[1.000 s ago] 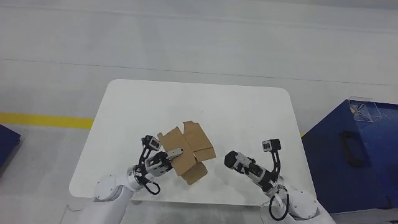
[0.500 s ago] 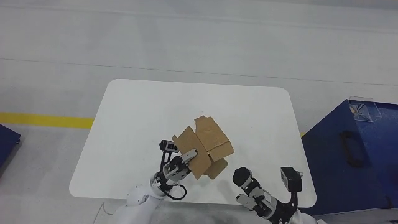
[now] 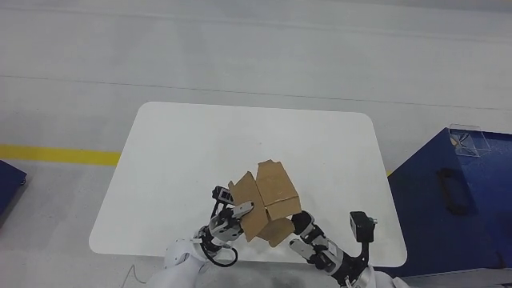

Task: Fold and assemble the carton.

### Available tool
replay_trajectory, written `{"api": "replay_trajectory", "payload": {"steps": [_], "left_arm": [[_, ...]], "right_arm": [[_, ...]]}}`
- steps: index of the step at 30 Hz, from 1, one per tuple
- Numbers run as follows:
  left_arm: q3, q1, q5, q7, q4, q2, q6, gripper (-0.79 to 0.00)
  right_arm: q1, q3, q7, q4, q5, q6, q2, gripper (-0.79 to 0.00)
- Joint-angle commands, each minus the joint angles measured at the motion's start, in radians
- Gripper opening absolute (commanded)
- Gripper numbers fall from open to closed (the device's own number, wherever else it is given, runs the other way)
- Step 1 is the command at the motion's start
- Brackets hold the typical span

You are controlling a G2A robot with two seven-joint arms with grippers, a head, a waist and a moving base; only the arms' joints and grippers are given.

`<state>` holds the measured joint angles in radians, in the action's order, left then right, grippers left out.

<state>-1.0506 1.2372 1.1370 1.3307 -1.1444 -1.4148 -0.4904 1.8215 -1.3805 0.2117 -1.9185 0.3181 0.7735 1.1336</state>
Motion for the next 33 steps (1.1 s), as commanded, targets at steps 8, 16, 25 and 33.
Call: {"api": "replay_trajectory", "payload": {"steps": [8, 16, 25, 33], "left_arm": [[-0.021, -0.015, 0.041, 0.1, 0.057, -0.028, 0.101, -0.785], [-0.043, -0.015, 0.007, 0.109, 0.073, -0.049, 0.11, -0.785], [-0.068, -0.023, -0.002, 0.111, 0.11, -0.068, 0.112, -0.049], [-0.124, -0.049, -0.031, 0.059, 0.183, -0.074, 0.06, 0.0]], "right_arm": [[-0.047, 0.031, 0.043, 0.049, -0.043, 0.003, -0.001, -0.351], [-0.072, 0.058, 0.071, 0.058, -0.056, 0.006, -0.002, -0.413], [-0.111, 0.083, 0.1, 0.092, -0.073, -0.018, -0.003, -0.785], [-0.185, 0.101, 0.095, 0.173, -0.124, -0.07, 0.002, -0.785]]}}
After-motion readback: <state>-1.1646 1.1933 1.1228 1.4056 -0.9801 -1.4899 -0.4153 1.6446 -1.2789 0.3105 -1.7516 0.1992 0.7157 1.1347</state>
